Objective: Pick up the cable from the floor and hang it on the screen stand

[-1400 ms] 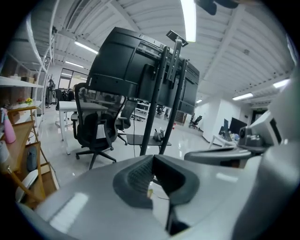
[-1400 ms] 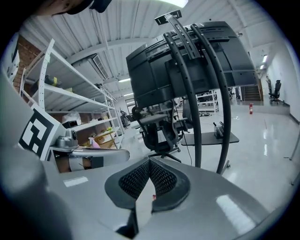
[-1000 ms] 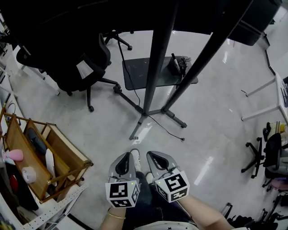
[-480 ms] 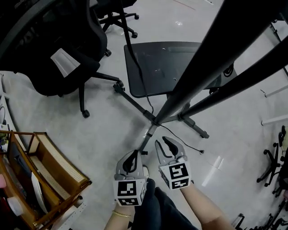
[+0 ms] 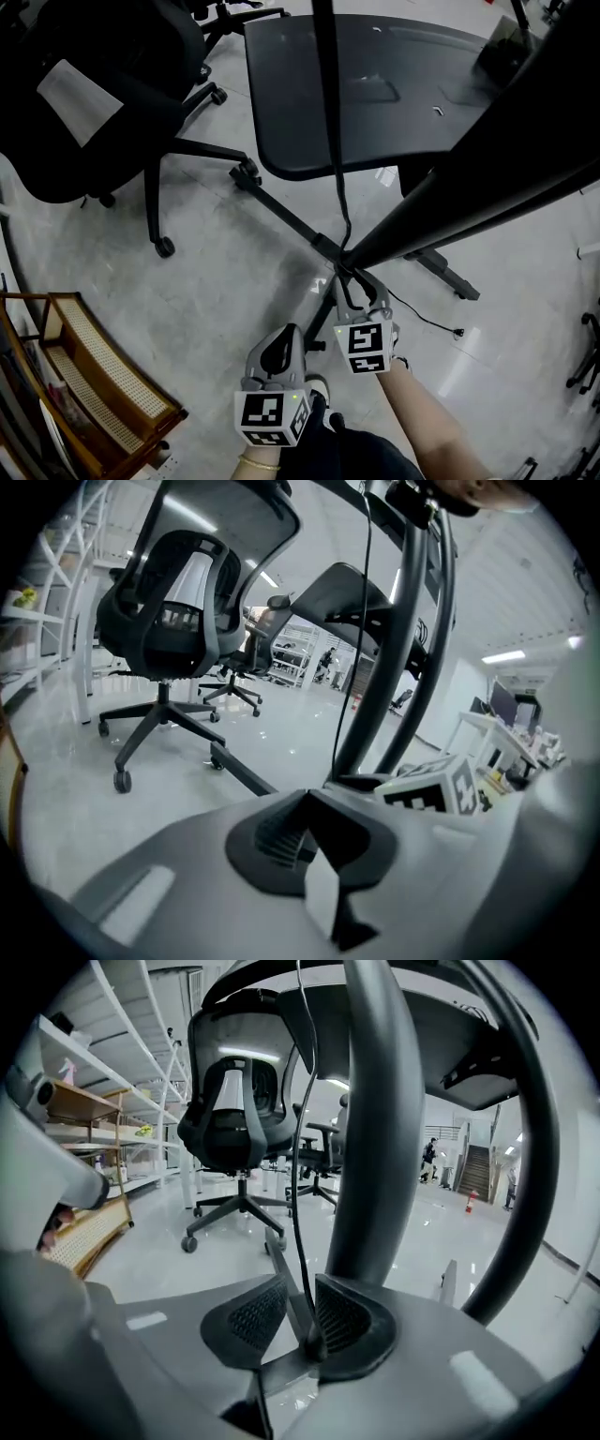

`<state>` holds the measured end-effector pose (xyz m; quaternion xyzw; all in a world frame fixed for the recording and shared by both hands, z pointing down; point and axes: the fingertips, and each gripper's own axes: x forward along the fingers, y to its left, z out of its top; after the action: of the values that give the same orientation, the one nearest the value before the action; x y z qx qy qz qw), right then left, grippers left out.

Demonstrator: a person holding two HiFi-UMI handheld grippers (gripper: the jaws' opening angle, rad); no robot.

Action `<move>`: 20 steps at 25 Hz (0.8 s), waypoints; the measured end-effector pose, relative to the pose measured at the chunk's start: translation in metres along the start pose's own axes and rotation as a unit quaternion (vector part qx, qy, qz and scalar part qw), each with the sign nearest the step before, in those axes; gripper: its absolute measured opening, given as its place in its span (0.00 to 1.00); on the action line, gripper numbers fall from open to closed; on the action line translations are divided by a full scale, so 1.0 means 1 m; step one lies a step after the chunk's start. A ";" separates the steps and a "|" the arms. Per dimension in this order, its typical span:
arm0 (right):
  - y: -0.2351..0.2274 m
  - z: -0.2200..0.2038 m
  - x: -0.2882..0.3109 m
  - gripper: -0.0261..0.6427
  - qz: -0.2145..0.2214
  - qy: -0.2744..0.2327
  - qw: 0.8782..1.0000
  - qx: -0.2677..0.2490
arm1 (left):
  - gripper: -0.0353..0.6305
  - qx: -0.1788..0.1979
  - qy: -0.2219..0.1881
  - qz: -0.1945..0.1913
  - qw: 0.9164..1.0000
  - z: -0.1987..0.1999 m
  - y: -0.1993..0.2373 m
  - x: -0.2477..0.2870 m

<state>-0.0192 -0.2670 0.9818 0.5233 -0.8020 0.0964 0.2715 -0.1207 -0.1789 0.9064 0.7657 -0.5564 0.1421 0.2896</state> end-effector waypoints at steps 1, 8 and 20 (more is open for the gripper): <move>-0.001 -0.003 0.004 0.14 -0.012 0.000 1.000 -0.005 | 0.06 -0.002 0.001 -0.004 1.000 -0.003 0.001 0.002; 0.001 0.004 -0.006 0.06 -0.018 -0.008 1.000 0.018 | 0.06 0.005 0.002 -0.002 1.000 0.000 0.000 0.002; -0.021 0.105 -0.187 0.06 -0.030 -0.039 0.995 0.091 | 0.06 0.029 0.010 -0.030 0.999 0.083 -0.091 -0.089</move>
<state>0.0216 -0.1747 0.7914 0.5734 -0.7835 0.1406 0.1941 -0.0745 -0.1411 0.7667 0.7886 -0.5258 0.1577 0.2769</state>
